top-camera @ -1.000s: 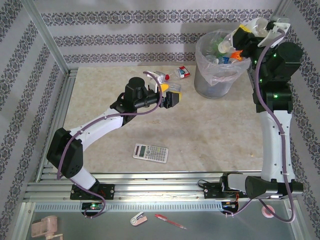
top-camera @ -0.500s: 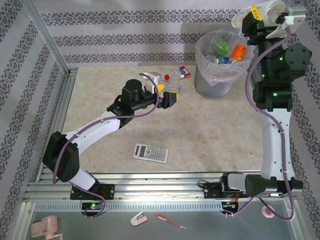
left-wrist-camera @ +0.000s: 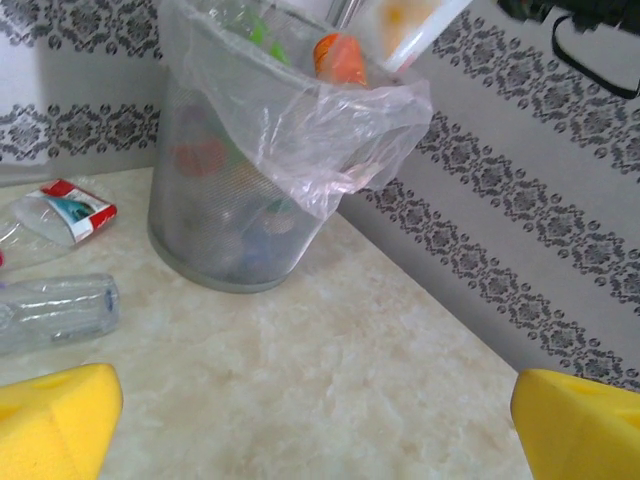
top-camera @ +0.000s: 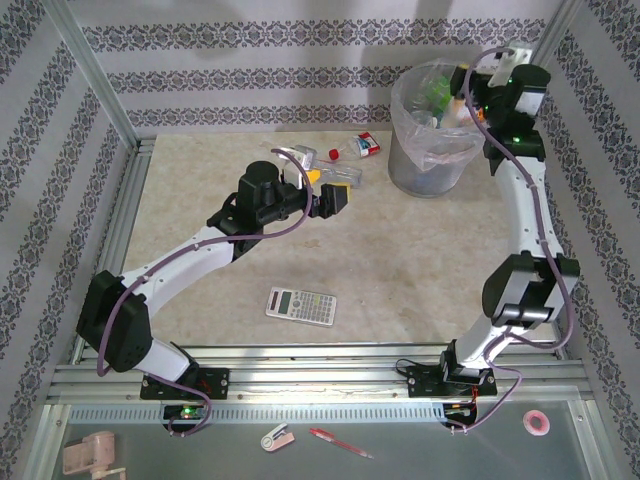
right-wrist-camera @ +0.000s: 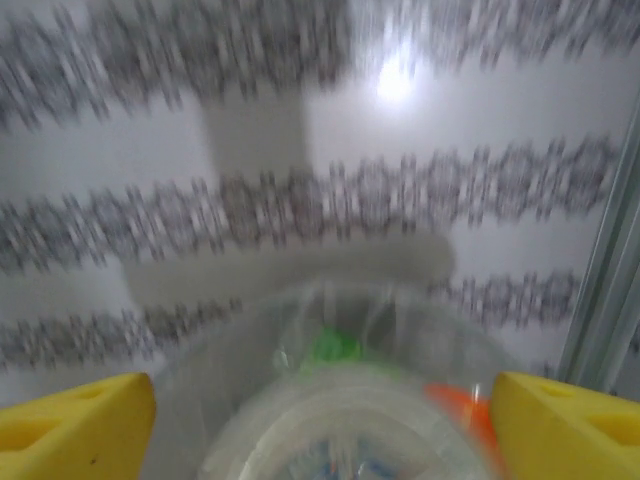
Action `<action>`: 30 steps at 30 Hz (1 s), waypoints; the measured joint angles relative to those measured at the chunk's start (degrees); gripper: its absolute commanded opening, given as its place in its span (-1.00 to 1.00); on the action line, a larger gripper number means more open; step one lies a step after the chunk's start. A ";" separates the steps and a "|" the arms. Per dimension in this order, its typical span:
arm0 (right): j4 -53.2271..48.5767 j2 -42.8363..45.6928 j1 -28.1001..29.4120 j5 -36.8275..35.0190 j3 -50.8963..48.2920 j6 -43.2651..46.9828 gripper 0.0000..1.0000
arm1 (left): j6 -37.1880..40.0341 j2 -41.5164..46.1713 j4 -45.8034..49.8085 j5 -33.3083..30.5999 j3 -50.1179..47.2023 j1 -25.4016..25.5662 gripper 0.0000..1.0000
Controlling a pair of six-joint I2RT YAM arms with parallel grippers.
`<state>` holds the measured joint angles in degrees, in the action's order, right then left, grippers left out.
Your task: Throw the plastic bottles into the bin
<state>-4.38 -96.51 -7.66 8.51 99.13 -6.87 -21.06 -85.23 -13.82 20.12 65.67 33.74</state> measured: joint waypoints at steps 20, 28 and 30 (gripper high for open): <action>-6.99 19.63 0.44 6.43 0.02 0.94 0.94 | -3.82 -9.68 14.67 -5.57 10.86 -2.54 0.99; -10.71 22.71 2.10 9.18 -2.19 1.64 0.95 | -9.77 -19.65 25.05 -6.32 22.69 -4.55 0.99; -11.52 23.71 2.71 9.60 -3.10 2.05 0.95 | -11.56 -22.40 27.19 -6.25 25.33 -5.03 1.00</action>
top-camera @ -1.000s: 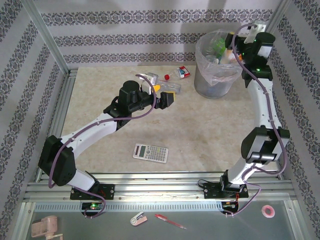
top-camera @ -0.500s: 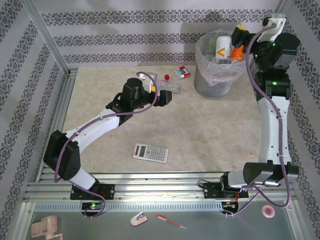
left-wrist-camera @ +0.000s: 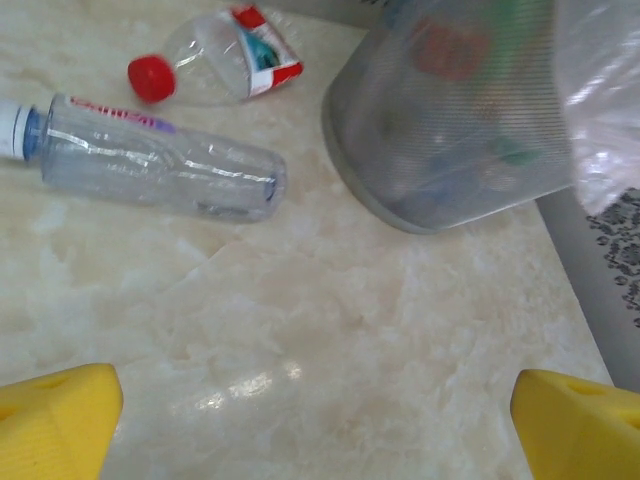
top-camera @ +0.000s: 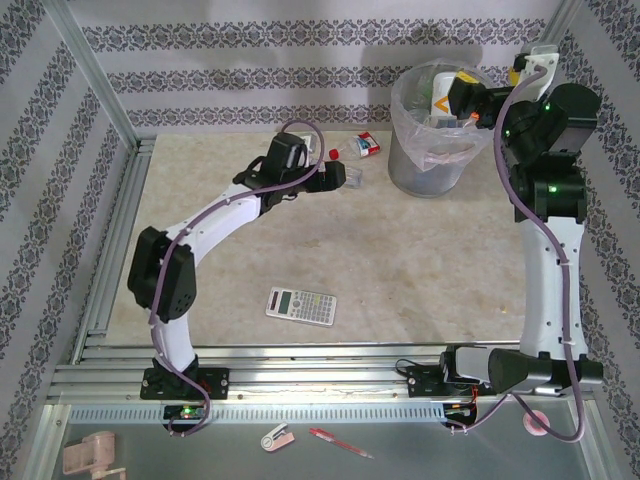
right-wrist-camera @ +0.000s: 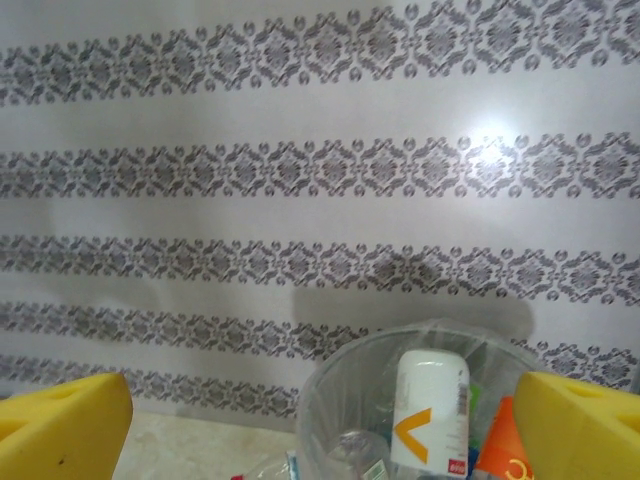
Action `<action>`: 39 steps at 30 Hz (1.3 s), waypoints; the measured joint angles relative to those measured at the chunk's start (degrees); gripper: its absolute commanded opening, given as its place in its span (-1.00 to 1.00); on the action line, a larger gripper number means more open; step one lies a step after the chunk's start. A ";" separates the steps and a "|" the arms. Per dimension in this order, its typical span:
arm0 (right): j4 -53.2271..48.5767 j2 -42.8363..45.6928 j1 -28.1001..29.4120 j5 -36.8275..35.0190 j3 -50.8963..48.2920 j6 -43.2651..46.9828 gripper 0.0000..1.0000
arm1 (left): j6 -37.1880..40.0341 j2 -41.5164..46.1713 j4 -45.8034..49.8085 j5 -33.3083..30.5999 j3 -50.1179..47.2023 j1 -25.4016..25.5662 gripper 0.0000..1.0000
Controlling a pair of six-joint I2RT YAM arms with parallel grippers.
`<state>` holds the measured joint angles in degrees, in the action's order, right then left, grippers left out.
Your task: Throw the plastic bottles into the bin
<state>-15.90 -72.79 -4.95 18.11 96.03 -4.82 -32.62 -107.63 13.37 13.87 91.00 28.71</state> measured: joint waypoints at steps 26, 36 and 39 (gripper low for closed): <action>-6.32 9.66 4.00 1.53 -8.28 3.39 0.95 | -26.53 -25.79 4.09 2.12 20.02 -4.83 1.00; -7.04 11.04 4.09 1.55 -10.64 4.22 0.95 | -31.89 -35.67 5.57 0.39 34.34 -4.98 1.00; -7.02 11.17 4.09 1.55 -11.80 4.72 0.95 | -32.39 -38.77 7.85 -0.59 39.58 -5.31 0.99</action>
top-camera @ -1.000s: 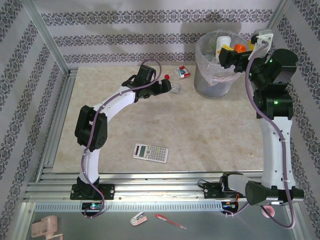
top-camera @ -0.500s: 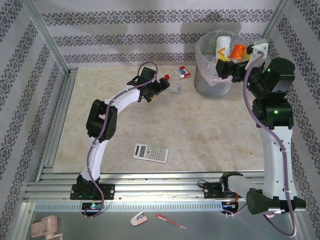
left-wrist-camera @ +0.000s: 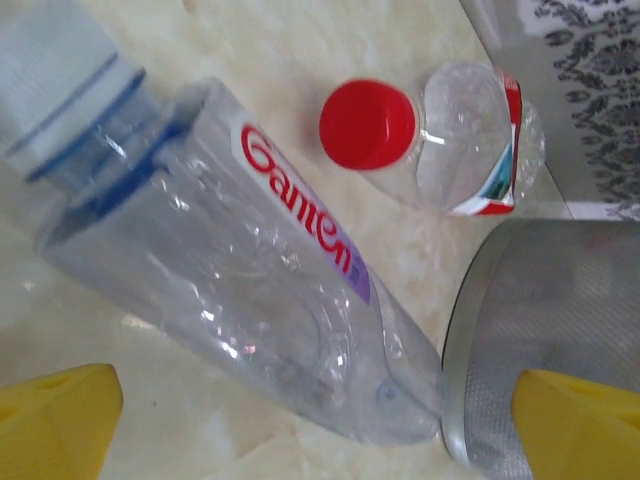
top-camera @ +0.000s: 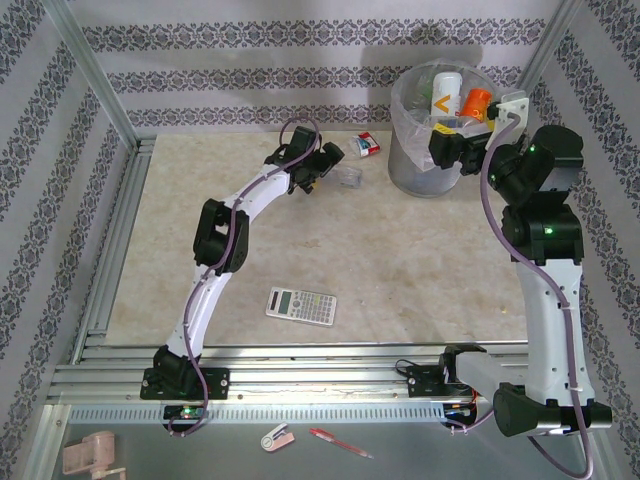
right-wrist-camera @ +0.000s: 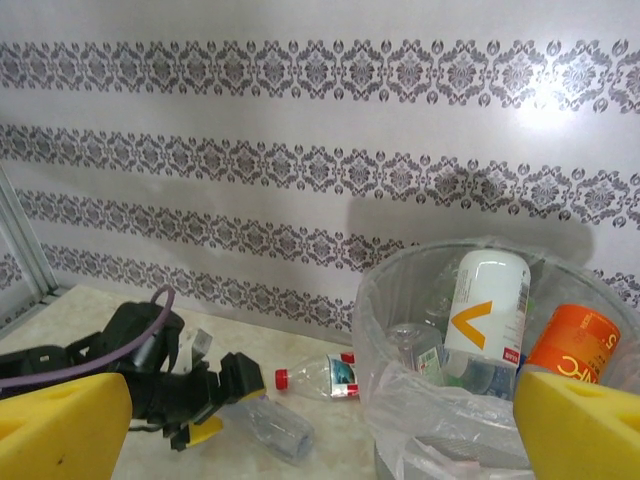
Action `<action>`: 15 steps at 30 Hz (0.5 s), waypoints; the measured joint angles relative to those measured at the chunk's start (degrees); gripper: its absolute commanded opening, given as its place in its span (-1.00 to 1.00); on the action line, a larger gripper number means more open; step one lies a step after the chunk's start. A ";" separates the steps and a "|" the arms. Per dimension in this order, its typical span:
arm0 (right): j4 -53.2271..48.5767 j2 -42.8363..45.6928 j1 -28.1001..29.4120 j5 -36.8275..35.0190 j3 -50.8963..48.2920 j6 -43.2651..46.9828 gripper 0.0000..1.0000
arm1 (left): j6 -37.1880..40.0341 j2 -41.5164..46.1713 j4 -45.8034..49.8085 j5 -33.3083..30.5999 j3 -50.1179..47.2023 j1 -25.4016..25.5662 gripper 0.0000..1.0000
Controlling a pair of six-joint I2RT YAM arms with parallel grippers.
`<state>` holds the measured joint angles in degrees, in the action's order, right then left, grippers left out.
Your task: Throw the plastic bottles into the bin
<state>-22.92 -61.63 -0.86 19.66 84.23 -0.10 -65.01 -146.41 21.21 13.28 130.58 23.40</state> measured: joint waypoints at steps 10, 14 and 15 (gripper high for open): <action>0.90 -0.02 -0.15 0.31 -1.60 0.11 0.95 | -0.83 -6.69 7.76 -0.48 9.73 -0.92 0.89; 2.29 -0.11 -0.15 0.76 -2.01 0.02 0.96 | -0.85 -7.87 9.11 -0.72 13.00 -1.14 0.83; 2.64 -0.22 -0.15 0.85 -2.19 0.00 0.95 | -0.85 -8.48 9.51 -0.74 14.05 -1.16 0.81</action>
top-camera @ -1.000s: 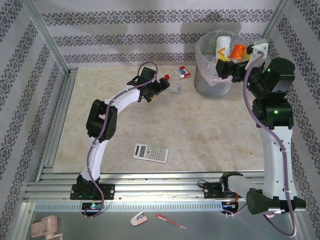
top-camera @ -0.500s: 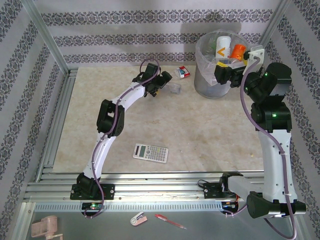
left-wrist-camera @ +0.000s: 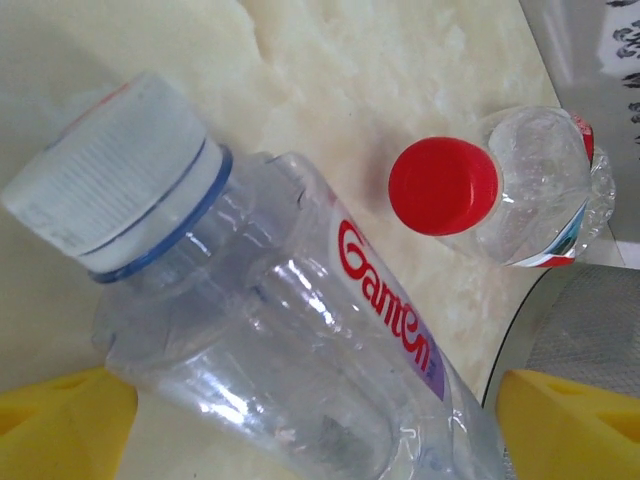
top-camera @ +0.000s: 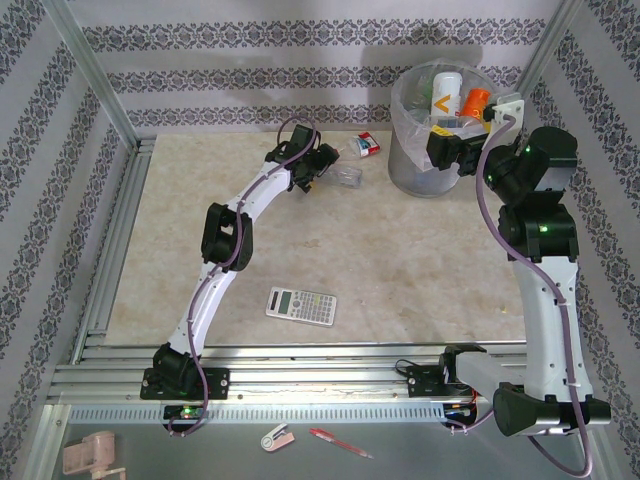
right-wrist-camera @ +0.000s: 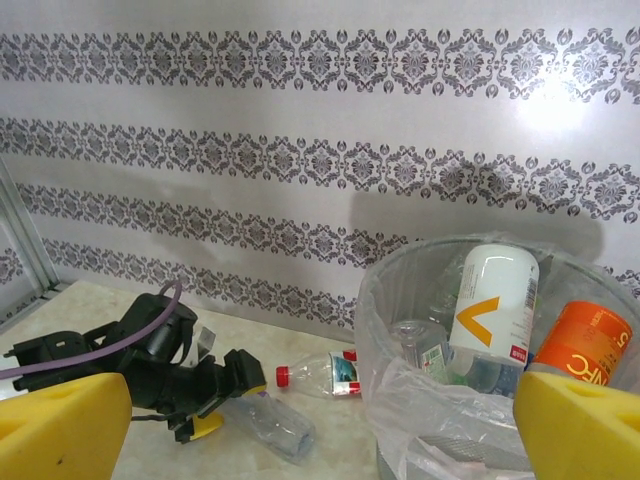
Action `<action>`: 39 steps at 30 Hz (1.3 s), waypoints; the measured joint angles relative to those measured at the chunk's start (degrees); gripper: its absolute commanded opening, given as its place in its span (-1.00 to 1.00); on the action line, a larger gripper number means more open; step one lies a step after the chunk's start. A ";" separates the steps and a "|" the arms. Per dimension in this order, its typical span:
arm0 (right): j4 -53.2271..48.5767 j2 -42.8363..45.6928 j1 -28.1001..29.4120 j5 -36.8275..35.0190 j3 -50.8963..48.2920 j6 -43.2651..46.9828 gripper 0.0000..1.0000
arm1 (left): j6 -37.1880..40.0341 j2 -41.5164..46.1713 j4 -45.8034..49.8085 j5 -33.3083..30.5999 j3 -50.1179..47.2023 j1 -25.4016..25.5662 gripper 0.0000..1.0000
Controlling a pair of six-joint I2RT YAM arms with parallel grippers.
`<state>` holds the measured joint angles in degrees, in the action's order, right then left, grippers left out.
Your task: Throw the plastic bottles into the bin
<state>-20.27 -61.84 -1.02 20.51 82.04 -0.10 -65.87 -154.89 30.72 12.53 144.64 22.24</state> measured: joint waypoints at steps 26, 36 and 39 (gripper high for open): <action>0.85 0.42 0.00 0.20 -4.52 -0.15 0.95 | 21.66 3.43 15.91 -2.14 -2.45 -1.73 -0.04; 0.85 0.92 0.00 0.63 -5.84 -1.25 0.95 | 32.61 18.01 8.11 1.14 -26.03 -2.08 -0.15; 0.87 1.16 0.00 0.87 -5.84 -1.66 0.95 | 34.47 24.92 0.61 3.67 -35.06 -2.10 -0.17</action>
<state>-19.40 -60.69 -1.02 21.39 76.20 -1.76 -31.40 -129.97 31.33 16.21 109.58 20.14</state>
